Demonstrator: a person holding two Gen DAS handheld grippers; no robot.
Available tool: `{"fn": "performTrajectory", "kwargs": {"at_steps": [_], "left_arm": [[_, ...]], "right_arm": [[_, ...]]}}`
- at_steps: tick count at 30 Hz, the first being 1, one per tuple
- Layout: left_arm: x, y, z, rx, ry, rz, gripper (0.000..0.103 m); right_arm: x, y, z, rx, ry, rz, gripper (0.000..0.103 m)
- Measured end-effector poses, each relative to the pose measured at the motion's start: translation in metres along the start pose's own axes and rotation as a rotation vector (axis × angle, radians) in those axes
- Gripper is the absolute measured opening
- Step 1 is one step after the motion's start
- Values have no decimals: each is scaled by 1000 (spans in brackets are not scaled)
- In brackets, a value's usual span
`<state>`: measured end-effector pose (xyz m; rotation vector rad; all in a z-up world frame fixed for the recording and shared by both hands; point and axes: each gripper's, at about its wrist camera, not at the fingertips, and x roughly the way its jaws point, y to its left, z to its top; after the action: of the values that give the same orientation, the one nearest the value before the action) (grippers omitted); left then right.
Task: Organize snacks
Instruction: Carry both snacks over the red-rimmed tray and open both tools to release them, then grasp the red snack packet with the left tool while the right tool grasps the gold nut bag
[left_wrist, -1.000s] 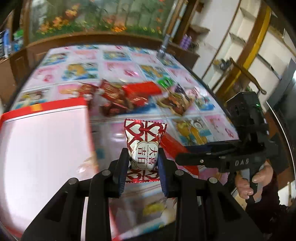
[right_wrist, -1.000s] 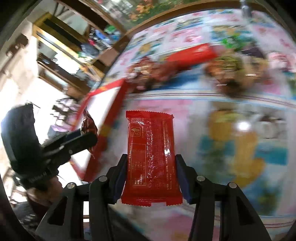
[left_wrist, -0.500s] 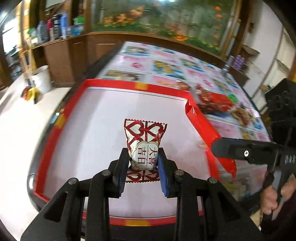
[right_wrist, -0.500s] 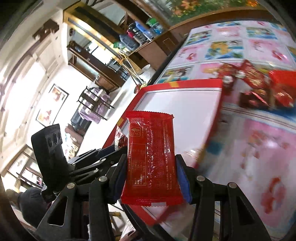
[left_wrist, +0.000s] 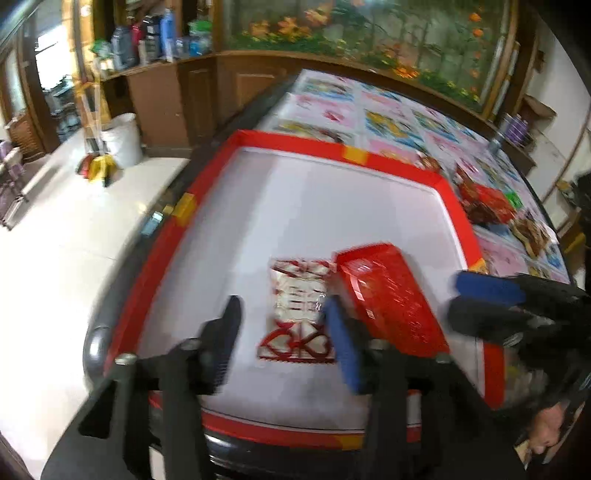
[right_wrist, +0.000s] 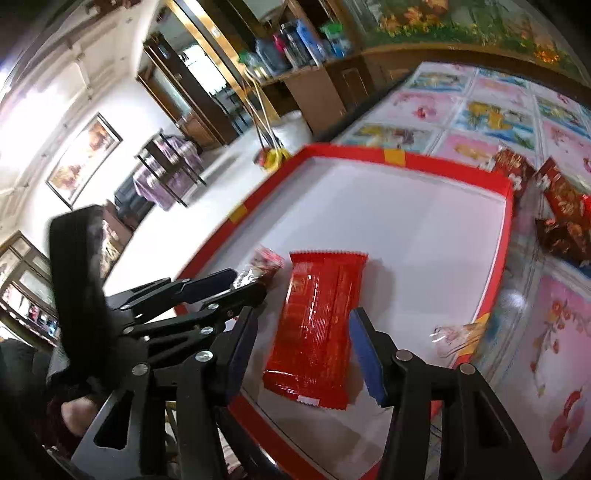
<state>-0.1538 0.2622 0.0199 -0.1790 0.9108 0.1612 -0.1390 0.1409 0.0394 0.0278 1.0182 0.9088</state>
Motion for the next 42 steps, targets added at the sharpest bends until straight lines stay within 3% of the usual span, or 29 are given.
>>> {"fn": "performTrajectory", "kwargs": {"at_steps": [4, 10, 13, 14, 17, 20, 23, 28, 33, 38, 42], "left_arm": [[-17, 5, 2, -14, -67, 19, 57], [-35, -19, 6, 20, -154, -30, 76], [-39, -30, 4, 46, -158, -51, 76], [-40, -32, 3, 53, -160, -56, 76], [-46, -33, 3, 60, -175, -57, 76], [-50, -32, 6, 55, -176, -50, 76], [-50, -38, 9, 51, -158, -69, 76], [-44, -71, 10, 128, -134, -97, 76], [-40, -116, 19, 223, -125, -143, 76], [-25, -175, 42, 354, -120, -179, 76], [-9, -214, 57, 422, -93, -192, 76]], "right_arm": [[-31, -38, -6, 106, -102, -31, 68], [-41, -91, -20, 290, -102, -50, 68], [-28, -85, -23, 292, -73, 19, 68], [-25, -79, -24, 281, -63, 34, 73], [-13, -60, -24, 208, -56, -18, 78], [-10, -54, -25, 174, -34, 21, 78], [-29, -72, -23, 199, -92, 20, 77], [-98, -133, -25, 267, -241, -155, 78], [-174, -218, -51, 515, -379, -191, 79], [-206, -273, -67, 695, -417, -225, 79], [-198, -307, -64, 798, -374, -189, 79]]}}
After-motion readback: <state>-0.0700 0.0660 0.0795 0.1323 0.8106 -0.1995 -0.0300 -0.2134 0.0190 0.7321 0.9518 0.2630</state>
